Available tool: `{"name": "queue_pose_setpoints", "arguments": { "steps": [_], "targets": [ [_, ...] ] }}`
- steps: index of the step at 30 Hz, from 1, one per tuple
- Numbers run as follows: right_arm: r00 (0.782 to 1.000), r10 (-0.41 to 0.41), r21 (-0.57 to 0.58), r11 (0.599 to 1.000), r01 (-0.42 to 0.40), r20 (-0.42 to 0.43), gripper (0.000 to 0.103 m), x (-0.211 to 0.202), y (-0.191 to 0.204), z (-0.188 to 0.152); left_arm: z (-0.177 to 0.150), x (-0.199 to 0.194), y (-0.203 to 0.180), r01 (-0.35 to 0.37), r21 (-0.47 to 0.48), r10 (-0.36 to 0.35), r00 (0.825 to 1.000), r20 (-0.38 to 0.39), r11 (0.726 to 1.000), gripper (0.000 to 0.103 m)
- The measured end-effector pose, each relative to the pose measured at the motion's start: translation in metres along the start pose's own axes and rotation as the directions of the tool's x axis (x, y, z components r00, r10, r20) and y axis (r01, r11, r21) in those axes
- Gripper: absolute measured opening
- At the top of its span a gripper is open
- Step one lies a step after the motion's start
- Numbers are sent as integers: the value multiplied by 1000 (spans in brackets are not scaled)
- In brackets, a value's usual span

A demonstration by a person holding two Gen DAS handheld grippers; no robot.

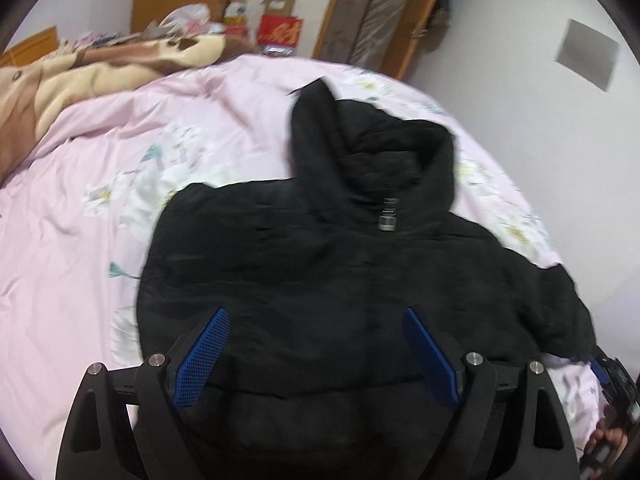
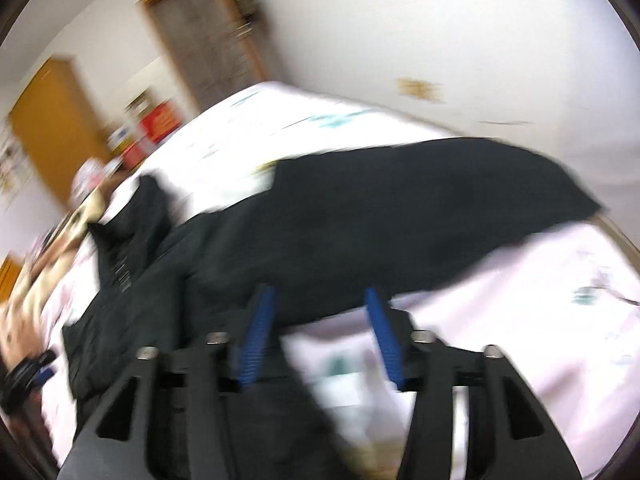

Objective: Fold large clothes

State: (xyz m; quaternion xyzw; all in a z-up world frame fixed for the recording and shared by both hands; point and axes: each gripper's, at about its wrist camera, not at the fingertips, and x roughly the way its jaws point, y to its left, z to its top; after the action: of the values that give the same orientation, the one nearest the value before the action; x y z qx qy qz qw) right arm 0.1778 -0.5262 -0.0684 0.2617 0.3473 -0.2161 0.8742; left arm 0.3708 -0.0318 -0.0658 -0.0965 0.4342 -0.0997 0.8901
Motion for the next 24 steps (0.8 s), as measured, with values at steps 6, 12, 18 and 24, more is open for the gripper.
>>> {"name": "queue_pose_setpoints", "arguments": {
  "steps": [6, 12, 18, 24],
  "targets": [
    [996, -93, 196, 976, 93, -5, 55, 4, -86, 20, -28, -2, -63, 49, 134, -48, 999, -11, 990, 89],
    [996, -89, 322, 942, 92, -25, 60, 25, -129, 43, -50, 11, -101, 101, 173, -89, 993, -75, 980, 89],
    [996, -76, 293, 952, 88, -50, 72, 51, -123, 60, -57, 19, -116, 111, 194, -92, 990, -106, 975, 89],
    [993, -112, 306, 945, 119, -38, 56, 51, -119, 68, -57, 23, -108, 84, 196, -63, 992, -111, 977, 89]
  ]
}}
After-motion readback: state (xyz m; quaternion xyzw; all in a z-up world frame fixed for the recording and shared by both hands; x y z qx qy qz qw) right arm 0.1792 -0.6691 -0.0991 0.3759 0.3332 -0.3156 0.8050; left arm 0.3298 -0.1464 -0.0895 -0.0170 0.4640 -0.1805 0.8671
